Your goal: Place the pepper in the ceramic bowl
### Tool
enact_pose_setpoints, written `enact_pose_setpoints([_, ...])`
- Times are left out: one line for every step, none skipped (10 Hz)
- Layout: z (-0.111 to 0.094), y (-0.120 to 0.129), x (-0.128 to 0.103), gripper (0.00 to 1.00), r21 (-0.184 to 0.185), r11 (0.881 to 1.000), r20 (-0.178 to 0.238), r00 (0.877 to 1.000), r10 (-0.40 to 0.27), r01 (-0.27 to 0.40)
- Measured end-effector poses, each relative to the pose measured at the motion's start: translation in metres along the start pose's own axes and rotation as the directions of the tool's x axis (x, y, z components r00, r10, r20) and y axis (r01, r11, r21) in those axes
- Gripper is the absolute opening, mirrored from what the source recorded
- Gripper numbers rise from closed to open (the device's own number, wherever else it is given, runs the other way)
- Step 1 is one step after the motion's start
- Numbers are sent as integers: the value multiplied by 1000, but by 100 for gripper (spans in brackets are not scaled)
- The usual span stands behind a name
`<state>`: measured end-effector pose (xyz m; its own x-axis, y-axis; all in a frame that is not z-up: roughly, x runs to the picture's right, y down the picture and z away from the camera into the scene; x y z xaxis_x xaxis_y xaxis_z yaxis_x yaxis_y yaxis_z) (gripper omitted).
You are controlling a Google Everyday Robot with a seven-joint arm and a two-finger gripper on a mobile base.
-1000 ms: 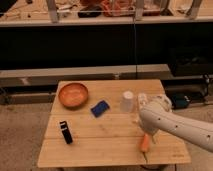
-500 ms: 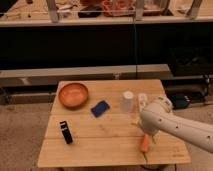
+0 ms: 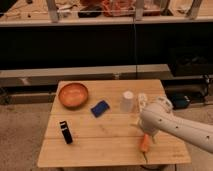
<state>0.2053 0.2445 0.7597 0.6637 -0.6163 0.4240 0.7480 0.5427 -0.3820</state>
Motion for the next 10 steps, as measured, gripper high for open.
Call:
enact_pose_setpoints([2, 0, 0, 80, 2, 1000, 6, 1000, -6, 6])
enact_pose_setpoints([3, 0, 0, 80, 4, 1000, 11, 1000, -12, 12])
enact_pose_setpoints([5, 0, 0, 80, 6, 1000, 19, 1000, -20, 20])
enact_pose_setpoints([6, 0, 1, 80, 8, 1000, 23, 999, -24, 24])
enact_pose_setpoints([8, 0, 1, 80, 8, 1000, 28, 999, -25, 24])
enact_pose_setpoints([10, 1, 2, 80, 7, 1000, 33, 999, -25, 25])
enact_pose_setpoints([13, 1, 2, 80, 9, 1000, 42, 999, -26, 25])
enact_pose_setpoints([15, 1, 3, 80, 10, 1000, 49, 998, -27, 26])
enact_pose_setpoints([17, 2, 3, 80, 8, 999, 52, 998, -32, 31])
enact_pose_setpoints([21, 2, 3, 80, 4, 999, 57, 998, -36, 36])
